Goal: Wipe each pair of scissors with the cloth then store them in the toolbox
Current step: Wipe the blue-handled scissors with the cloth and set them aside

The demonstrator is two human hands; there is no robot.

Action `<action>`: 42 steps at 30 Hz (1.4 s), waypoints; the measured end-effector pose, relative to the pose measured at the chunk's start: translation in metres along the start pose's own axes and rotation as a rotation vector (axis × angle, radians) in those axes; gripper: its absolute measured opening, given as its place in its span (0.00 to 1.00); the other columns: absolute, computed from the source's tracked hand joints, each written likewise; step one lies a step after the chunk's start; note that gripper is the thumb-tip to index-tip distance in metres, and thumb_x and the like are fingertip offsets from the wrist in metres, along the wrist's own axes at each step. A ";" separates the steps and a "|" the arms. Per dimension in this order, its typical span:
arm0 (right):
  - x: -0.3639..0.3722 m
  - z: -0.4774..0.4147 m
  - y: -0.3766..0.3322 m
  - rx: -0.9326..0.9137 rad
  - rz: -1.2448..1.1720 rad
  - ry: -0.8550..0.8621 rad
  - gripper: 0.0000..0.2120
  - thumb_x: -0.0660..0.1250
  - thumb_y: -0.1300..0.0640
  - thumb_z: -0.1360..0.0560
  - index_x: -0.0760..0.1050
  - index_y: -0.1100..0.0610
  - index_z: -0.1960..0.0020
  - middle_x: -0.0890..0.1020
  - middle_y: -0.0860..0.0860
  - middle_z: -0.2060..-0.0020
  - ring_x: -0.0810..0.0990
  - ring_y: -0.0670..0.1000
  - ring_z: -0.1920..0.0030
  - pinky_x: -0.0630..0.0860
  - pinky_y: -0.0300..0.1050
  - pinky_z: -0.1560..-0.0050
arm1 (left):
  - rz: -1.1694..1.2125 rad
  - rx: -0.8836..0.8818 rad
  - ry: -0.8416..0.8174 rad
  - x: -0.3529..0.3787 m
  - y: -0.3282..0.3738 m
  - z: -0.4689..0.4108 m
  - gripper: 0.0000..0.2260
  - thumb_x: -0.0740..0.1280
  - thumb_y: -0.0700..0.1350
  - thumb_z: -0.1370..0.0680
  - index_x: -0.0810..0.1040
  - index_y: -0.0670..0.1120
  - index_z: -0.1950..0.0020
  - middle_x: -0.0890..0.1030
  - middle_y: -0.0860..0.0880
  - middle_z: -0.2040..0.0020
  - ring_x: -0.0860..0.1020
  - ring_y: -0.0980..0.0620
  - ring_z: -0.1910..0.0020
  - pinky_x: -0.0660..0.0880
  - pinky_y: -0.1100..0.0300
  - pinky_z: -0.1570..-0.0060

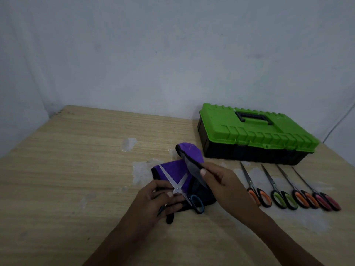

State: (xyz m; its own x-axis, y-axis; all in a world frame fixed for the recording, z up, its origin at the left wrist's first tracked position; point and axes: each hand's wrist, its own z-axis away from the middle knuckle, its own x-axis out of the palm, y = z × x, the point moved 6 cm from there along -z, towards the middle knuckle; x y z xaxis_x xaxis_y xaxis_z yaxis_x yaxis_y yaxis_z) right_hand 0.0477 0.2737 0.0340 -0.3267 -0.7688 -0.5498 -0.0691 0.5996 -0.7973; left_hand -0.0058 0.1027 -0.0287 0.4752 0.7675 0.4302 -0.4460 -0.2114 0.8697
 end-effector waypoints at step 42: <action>0.002 0.007 0.022 0.114 0.020 0.016 0.09 0.60 0.58 0.20 0.77 0.57 0.55 0.80 0.54 0.65 0.77 0.49 0.64 0.74 0.49 0.61 | 0.197 -0.074 0.093 0.012 0.006 -0.001 0.17 0.61 0.48 0.19 0.79 0.35 0.43 0.84 0.34 0.47 0.83 0.37 0.46 0.81 0.46 0.48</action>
State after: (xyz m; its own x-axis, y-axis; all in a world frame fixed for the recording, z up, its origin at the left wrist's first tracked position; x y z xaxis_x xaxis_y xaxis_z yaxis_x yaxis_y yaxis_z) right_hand 0.0519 0.2838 0.0130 -0.3421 -0.7526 -0.5626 0.0448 0.5850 -0.8098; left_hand -0.0037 0.1117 -0.0182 0.3032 0.7687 0.5632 -0.5792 -0.3207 0.7495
